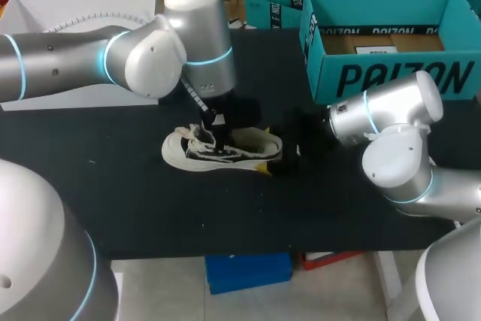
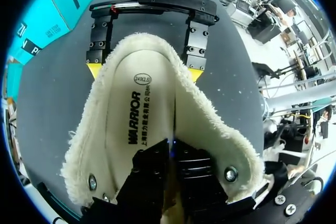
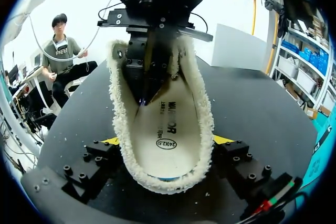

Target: Take the shoe out of the shoebox, open the shoe tongue, remove and reinsert the insole, then place the shoe into the shoebox

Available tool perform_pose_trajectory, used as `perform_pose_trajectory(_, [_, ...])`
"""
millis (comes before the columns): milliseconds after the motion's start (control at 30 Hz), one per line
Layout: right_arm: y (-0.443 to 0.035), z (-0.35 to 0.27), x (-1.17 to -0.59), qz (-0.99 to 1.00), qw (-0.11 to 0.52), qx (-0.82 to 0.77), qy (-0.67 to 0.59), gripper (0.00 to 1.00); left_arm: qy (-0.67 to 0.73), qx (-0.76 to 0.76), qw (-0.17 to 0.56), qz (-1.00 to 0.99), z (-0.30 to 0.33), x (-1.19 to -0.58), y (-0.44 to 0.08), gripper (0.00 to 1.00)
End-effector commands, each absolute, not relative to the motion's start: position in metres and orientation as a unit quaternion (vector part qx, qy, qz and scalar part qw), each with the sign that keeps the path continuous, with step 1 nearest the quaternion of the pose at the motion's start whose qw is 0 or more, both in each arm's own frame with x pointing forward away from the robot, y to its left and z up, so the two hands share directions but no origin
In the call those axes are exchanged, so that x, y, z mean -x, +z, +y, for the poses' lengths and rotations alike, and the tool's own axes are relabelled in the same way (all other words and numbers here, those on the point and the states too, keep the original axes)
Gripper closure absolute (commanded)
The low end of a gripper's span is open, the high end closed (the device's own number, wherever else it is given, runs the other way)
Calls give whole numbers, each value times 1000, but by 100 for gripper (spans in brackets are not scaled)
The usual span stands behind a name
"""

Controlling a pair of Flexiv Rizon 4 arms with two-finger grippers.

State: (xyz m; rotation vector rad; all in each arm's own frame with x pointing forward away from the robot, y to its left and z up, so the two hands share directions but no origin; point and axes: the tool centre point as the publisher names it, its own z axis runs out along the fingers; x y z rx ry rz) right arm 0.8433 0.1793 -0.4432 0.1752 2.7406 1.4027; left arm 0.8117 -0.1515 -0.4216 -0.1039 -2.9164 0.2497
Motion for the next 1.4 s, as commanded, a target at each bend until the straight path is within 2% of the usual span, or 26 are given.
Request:
perform_pose_trajectory(33, [-445,179,-844,888,29,-58,455,100,84,35,92,-992,-152,-801,-441,70])
perform_pose_trajectory(67, [-445,179,-844,888,29,-58,455,100,81,35,86,-992,-151,-801,-442,67])
perform_pose_trajectory(267, [-445,179,-844,888,29,-58,455,100,66,34,34,-997,-151,-803,-450,69])
perform_pose_trajectory(333, [-445,179,-844,888,29,-58,455,100,55,35,5,-998,-151,-803,-453,71])
perform_pose_trajectory(433, [-445,179,-844,888,29,-58,455,100,27,39,-46,-998,-150,-803,-458,81])
perform_pose_trajectory(900, [-445,179,-844,888,29,-58,455,100,-69,63,-215,-972,-125,-829,-493,69])
perform_pose_trajectory(1400, [-445,179,-844,888,29,-58,455,100,-37,30,-342,-938,-111,-870,-500,74])
